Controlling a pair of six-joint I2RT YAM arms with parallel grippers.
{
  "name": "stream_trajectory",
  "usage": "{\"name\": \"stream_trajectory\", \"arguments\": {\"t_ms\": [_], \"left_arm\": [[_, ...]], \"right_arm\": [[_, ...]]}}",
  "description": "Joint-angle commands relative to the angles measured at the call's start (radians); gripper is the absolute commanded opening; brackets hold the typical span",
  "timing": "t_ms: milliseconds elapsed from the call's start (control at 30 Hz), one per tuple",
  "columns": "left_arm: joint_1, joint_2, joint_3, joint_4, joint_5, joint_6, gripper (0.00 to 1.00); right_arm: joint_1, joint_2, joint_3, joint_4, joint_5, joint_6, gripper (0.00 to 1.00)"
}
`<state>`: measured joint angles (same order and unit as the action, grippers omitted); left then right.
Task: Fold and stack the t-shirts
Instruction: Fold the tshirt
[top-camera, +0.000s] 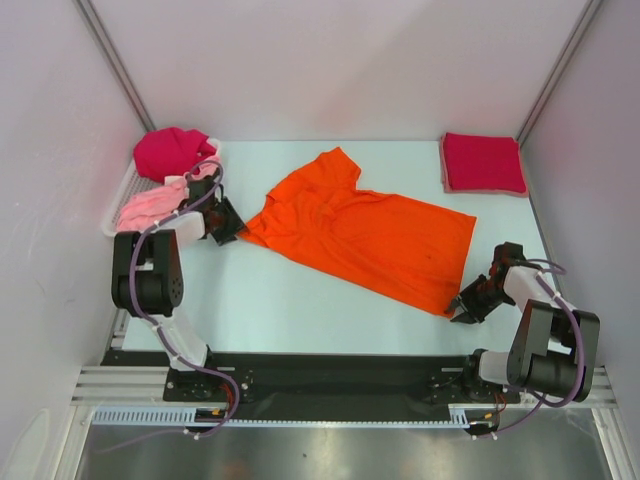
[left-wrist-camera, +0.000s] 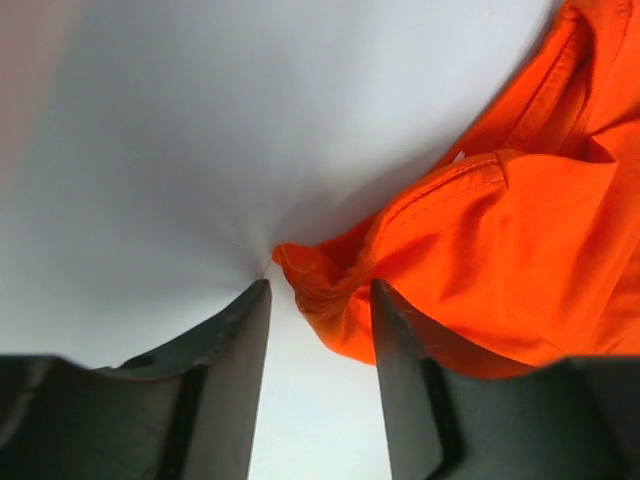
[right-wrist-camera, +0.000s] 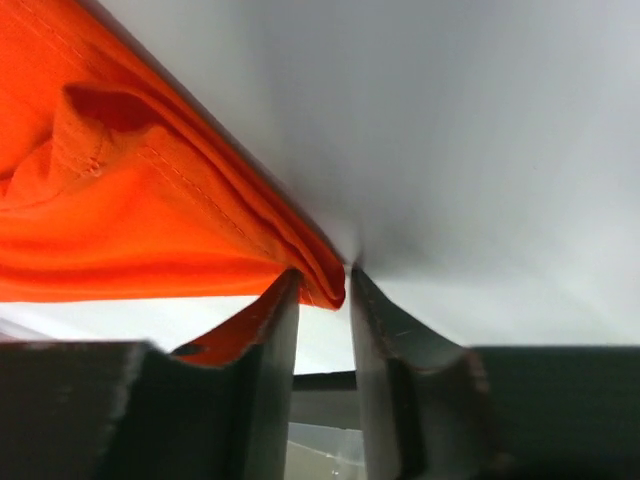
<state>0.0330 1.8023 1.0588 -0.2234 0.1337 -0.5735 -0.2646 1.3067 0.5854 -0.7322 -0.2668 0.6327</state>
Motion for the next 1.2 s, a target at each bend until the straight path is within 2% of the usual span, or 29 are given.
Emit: {"name": "stream_trajectory", "arguments": {"t_ms": [0,100,267,367,400,433,500,567,600,667,733,800,867,900,933,1000,1067,1100,1167], "left_arm": [[0.036,-0.098,0.03,0.039,-0.048,0.024,0.52],[0.033,-0.098,0.05,0.042,0.007,0.05,0.54],[-0.004,-0.11,0.063,0.052,0.044,0.119,0.55],[-0.007,-0.115,0.052,0.07,0.075,0.11,0.49],[-0.008,-0.113,0.05,0.073,0.078,0.109,0.43],[-0.011,-0.116,0.05,0.073,0.076,0.109,0.42],[-0.012,-0.11,0.05,0.075,0.066,0.1,0.42],[-0.01,-0.094,0.061,0.061,0.057,0.106,0.52],[-0.012,-0.092,0.064,0.047,0.053,0.109,0.51],[-0.015,-0.122,0.04,0.065,0.055,0.116,0.49],[-0.013,-0.147,0.018,0.099,0.07,0.124,0.38],[-0.015,-0.161,0.009,0.099,0.063,0.132,0.33],[-0.022,-0.169,0.012,0.084,0.037,0.149,0.33],[-0.025,-0.17,0.02,0.07,0.02,0.156,0.39],[-0.024,-0.173,0.032,0.018,-0.058,0.159,0.41],[-0.051,-0.169,0.047,0.019,-0.04,0.162,0.43],[-0.053,-0.147,0.058,0.021,0.004,0.149,0.38],[-0.053,-0.13,0.061,0.022,0.029,0.138,0.29],[-0.058,-0.074,0.076,0.022,0.098,0.106,0.22]], "right_arm": [[-0.005,-0.03,0.027,-0.05,0.037,-0.033,0.36],[-0.005,-0.052,0.051,-0.07,0.032,-0.045,0.45],[-0.005,-0.072,0.076,-0.075,0.015,-0.054,0.47],[-0.005,-0.084,0.086,-0.076,0.0,-0.054,0.47],[-0.005,-0.089,0.085,-0.078,-0.003,-0.056,0.48],[-0.005,-0.093,0.086,-0.079,-0.002,-0.054,0.48],[-0.005,-0.098,0.082,-0.078,-0.003,-0.054,0.49],[-0.005,-0.099,0.077,-0.076,-0.009,-0.056,0.49],[-0.005,-0.103,0.076,-0.075,-0.011,-0.057,0.49],[-0.005,-0.106,0.074,-0.073,-0.012,-0.059,0.5],[-0.005,-0.106,0.071,-0.072,-0.018,-0.059,0.5],[-0.005,-0.107,0.064,-0.067,-0.025,-0.059,0.5],[-0.005,-0.104,0.062,-0.065,-0.026,-0.062,0.5],[-0.005,-0.106,0.062,-0.065,-0.029,-0.062,0.5],[-0.005,-0.107,0.062,-0.067,-0.031,-0.064,0.51],[-0.005,-0.107,0.063,-0.07,-0.031,-0.07,0.51],[-0.005,-0.107,0.065,-0.07,-0.029,-0.071,0.51],[-0.005,-0.106,0.067,-0.07,-0.029,-0.074,0.52],[-0.005,-0.098,0.082,-0.072,-0.035,-0.074,0.52]]}}
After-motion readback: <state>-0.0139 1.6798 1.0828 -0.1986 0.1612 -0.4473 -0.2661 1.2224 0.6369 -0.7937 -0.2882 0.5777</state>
